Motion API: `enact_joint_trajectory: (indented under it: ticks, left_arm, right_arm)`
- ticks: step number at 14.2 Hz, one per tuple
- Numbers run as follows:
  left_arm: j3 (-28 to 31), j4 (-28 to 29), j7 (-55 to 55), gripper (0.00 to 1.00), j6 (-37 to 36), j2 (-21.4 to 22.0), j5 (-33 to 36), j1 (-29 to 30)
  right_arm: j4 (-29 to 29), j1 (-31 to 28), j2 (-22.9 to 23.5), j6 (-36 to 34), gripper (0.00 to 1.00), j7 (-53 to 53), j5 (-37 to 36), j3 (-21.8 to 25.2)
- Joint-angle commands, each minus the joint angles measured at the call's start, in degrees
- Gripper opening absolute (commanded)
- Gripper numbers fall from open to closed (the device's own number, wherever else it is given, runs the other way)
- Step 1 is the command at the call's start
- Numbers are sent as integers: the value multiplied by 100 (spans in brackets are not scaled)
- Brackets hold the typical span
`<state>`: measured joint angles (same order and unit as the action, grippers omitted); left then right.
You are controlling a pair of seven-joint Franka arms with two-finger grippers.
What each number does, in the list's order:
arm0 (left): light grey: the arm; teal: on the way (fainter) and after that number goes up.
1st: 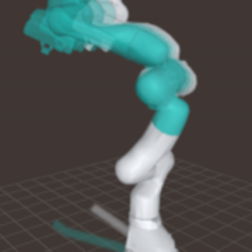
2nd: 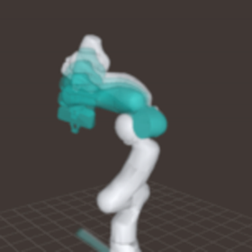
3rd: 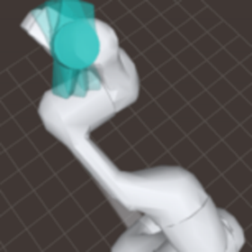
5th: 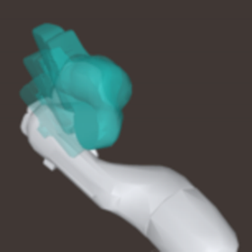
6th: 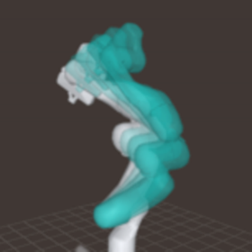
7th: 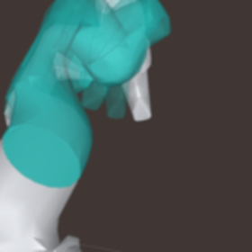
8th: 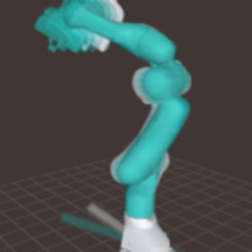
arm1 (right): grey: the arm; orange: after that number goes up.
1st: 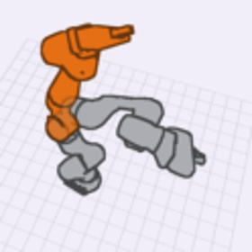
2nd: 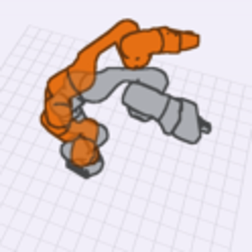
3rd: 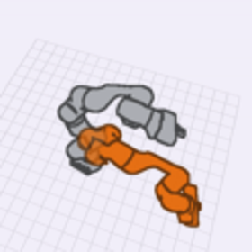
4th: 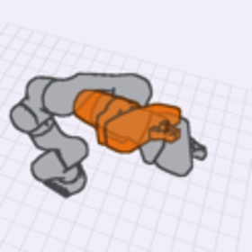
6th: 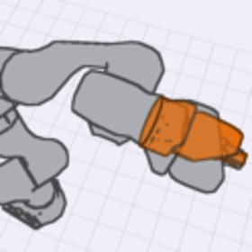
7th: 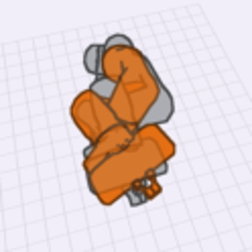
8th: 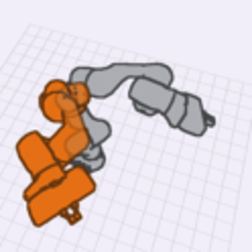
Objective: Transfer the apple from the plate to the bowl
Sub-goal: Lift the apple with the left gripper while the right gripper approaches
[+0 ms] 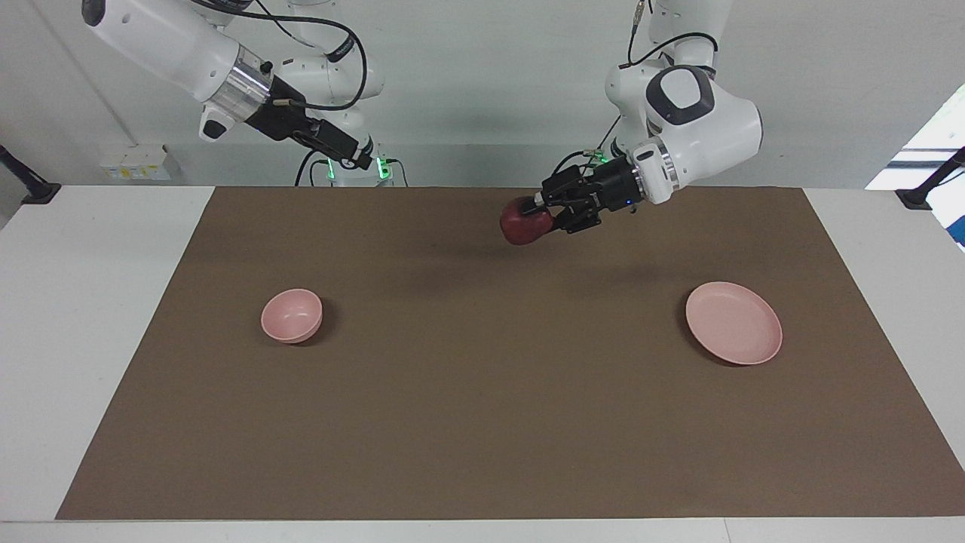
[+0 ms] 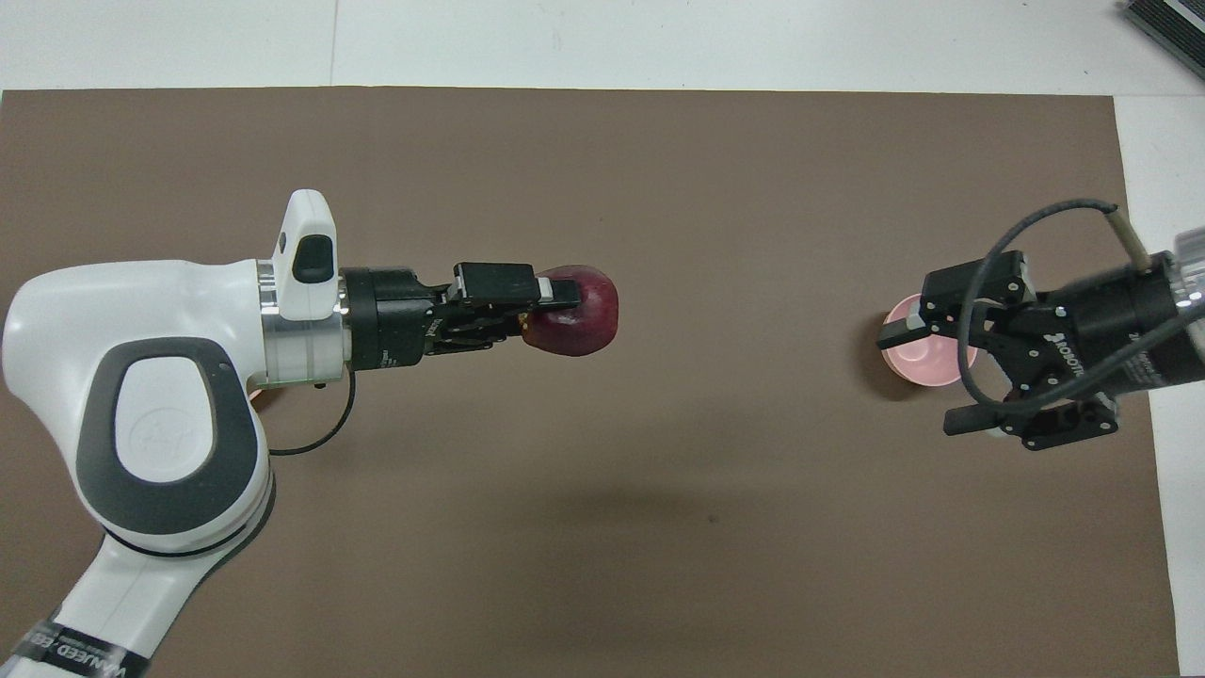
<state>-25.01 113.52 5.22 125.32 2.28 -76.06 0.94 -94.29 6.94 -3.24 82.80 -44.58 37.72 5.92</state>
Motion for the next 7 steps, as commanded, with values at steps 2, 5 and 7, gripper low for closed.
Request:
enact_joint_trajectory:
  ticks: [2, 5, 7]
  left_arm:
    - [-451, 48, -118, 0, 852, 194, -820, -15]
    - [-908, -118, -100, 0, 1739, 229, -1594, -24]
    - [-1075, -145, -100, 0, 2144, 238, -1701, -24]
  right_arm:
    - [-46, 193, -10, 376, 100, -1050, 630, -21]
    - [-19, 185, 165, 456, 100, -1351, 1053, -12]
    - [16, 185, 340, 456, 100, -1482, 1245, -21]
